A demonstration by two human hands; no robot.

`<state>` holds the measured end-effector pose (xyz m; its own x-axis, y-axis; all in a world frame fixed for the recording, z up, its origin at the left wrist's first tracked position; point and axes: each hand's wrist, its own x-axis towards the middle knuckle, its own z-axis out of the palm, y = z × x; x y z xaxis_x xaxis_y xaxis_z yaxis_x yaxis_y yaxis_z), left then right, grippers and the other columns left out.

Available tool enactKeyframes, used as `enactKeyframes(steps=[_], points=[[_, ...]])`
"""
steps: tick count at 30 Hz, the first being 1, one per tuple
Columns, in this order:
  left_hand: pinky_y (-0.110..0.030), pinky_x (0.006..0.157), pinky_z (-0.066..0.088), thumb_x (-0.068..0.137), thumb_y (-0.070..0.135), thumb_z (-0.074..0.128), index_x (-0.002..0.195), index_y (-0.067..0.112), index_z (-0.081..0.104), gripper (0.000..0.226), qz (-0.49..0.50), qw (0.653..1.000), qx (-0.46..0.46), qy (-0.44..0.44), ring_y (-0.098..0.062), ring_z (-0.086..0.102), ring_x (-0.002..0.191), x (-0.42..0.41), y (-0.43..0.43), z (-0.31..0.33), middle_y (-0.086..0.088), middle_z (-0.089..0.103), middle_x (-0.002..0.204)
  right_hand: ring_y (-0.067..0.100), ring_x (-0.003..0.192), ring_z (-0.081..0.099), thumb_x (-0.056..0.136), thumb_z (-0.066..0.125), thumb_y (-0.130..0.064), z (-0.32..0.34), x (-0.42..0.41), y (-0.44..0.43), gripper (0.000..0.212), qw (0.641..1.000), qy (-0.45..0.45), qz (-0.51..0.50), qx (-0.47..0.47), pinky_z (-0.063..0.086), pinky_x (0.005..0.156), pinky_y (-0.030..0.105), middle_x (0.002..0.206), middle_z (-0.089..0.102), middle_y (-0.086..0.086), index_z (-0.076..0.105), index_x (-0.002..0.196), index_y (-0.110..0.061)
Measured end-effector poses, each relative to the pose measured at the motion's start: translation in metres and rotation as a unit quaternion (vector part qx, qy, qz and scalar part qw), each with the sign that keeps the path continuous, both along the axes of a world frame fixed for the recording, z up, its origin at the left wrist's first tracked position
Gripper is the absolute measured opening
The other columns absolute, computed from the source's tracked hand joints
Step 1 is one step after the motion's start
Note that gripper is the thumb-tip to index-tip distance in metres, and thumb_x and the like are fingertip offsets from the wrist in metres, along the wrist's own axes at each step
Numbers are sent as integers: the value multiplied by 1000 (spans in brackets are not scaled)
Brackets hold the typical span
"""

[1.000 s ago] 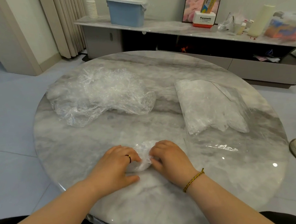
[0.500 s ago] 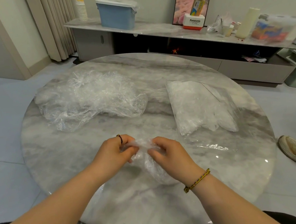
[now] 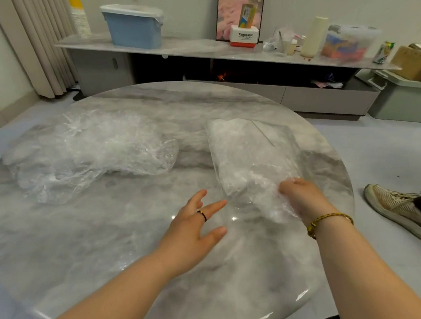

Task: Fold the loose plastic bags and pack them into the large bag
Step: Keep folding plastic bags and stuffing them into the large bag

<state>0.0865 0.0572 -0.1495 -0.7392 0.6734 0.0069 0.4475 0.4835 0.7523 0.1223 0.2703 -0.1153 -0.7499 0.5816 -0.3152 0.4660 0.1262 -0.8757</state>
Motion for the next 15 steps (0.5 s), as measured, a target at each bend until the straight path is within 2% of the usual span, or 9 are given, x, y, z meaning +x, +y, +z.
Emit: enactKeyframes(steps=[3, 5, 8, 9, 11, 13, 15], points=[[-26, 116, 12, 92, 42, 46, 139, 45, 23, 53, -15, 996, -80, 28, -12, 6, 142, 3, 13, -1, 11, -9, 154, 22, 66, 41, 90, 41, -1, -16, -15, 6, 18, 999, -36, -16, -17, 32, 57, 27, 73, 43, 10, 46, 73, -8], [-26, 115, 7, 94, 43, 41, 143, 39, 19, 54, -13, 992, -119, 45, -13, 3, 143, 1, 20, -2, 8, -10, 155, 26, 83, 46, 91, 40, 0, -21, -25, 8, 12, 998, -44, -30, -31, 37, 60, 28, 88, 47, 13, 51, 95, -4], [-20, 112, 3, 98, 39, 33, 147, 25, 5, 59, -9, 985, -160, 71, -9, 3, 142, -3, 26, -6, 7, -5, 156, 21, 92, 42, 92, 39, 1, -26, -40, 13, 32, 998, -18, -48, -26, 36, 63, 26, 96, 45, 8, 45, 124, 2], [-18, 111, 2, 99, 38, 31, 148, 22, 1, 60, -10, 984, -165, 74, -8, 3, 142, -4, 26, -7, 7, -4, 156, 19, 93, 41, 92, 39, 0, -27, -44, 15, 34, 999, -15, -47, -9, 36, 66, 25, 100, 42, 7, 45, 126, -2], [-17, 110, 0, 99, 36, 30, 147, 19, -3, 60, -11, 983, -166, 73, -7, 2, 142, -6, 26, -10, 8, -3, 156, 19, 89, 40, 92, 39, -2, -30, -51, 18, 20, 998, -14, -47, 37, 36, 69, 23, 99, 42, 5, 45, 109, -11], [-16, 109, -1, 99, 36, 30, 147, 20, -3, 60, -11, 985, -160, 68, -7, 1, 142, -8, 26, -11, 9, -3, 155, 19, 75, 43, 92, 39, -3, -33, -56, 21, 7, 996, -6, -59, 71, 34, 58, 21, 81, 44, 2, 39, 97, -8], [-15, 109, -2, 99, 37, 31, 147, 22, -3, 61, -12, 986, -152, 63, -6, 1, 142, -9, 26, -11, 10, -2, 155, 16, 62, 41, 92, 42, -5, -35, -59, 21, 6, 992, 3, -57, 111, 29, 50, 20, 73, 42, 2, 37, 96, -7]])
